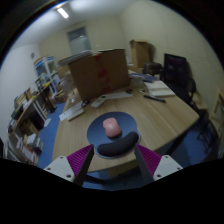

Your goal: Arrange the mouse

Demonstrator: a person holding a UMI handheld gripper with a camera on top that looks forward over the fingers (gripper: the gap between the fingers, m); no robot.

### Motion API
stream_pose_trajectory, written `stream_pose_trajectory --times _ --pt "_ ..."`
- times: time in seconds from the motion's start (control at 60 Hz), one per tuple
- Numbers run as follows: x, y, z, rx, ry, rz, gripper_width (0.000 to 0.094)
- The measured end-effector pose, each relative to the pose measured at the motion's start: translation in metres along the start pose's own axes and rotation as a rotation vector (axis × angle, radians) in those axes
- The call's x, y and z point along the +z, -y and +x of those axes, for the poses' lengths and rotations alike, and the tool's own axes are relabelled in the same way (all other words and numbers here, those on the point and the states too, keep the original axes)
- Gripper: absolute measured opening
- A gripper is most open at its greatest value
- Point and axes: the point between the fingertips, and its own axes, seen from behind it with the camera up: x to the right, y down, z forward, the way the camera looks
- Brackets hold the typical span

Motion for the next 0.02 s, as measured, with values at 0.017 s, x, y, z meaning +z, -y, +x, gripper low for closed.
stream_pose_trajectory --times 0.017 --pt "-0.0065 -0.0033 0.0022 0.022 -0.007 0.002 0.0839"
